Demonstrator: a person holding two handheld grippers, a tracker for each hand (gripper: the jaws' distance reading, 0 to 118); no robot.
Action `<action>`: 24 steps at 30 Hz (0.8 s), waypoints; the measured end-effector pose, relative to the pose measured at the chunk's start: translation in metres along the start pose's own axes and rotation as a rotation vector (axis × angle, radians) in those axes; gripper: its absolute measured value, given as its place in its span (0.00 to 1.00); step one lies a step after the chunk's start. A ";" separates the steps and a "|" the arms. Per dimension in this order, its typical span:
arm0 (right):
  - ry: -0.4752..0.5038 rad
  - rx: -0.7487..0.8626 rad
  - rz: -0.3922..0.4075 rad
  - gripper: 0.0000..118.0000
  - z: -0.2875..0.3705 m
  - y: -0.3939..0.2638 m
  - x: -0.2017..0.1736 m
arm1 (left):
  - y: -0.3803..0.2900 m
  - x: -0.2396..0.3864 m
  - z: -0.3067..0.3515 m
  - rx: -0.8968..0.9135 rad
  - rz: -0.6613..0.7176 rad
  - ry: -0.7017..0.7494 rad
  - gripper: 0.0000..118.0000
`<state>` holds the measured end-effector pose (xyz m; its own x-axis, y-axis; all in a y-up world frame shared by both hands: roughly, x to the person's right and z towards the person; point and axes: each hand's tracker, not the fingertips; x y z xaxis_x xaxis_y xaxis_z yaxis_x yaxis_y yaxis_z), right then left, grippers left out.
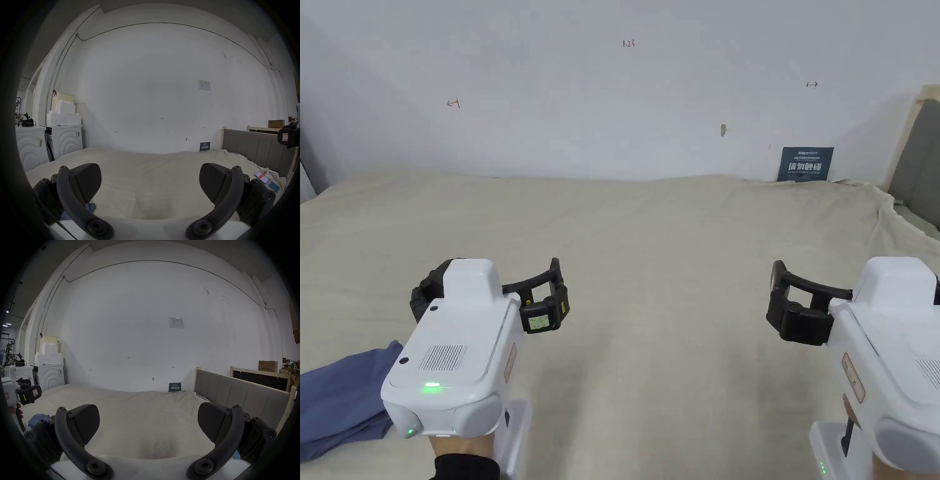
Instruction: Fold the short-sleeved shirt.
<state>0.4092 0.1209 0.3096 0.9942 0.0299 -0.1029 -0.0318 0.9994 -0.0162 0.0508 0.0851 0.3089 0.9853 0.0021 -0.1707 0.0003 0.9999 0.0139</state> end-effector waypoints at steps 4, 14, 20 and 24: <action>0.008 -0.002 -0.006 1.00 0.000 0.000 0.000 | 0.000 0.000 0.000 0.002 -0.002 0.000 1.00; -0.004 -0.002 0.009 1.00 -0.006 -0.002 -0.001 | 0.001 -0.001 -0.001 -0.001 -0.002 -0.001 1.00; -0.009 -0.002 0.014 1.00 -0.018 -0.011 0.018 | 0.000 -0.002 -0.001 0.000 -0.003 0.001 1.00; -0.031 -0.006 0.013 1.00 -0.021 -0.014 0.022 | -0.001 -0.002 -0.001 -0.003 -0.001 0.000 1.00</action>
<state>0.4296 0.1076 0.2872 0.9964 0.0438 -0.0720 -0.0455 0.9987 -0.0212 0.0486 0.0842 0.3083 0.9853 0.0007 -0.1708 0.0012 0.9999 0.0106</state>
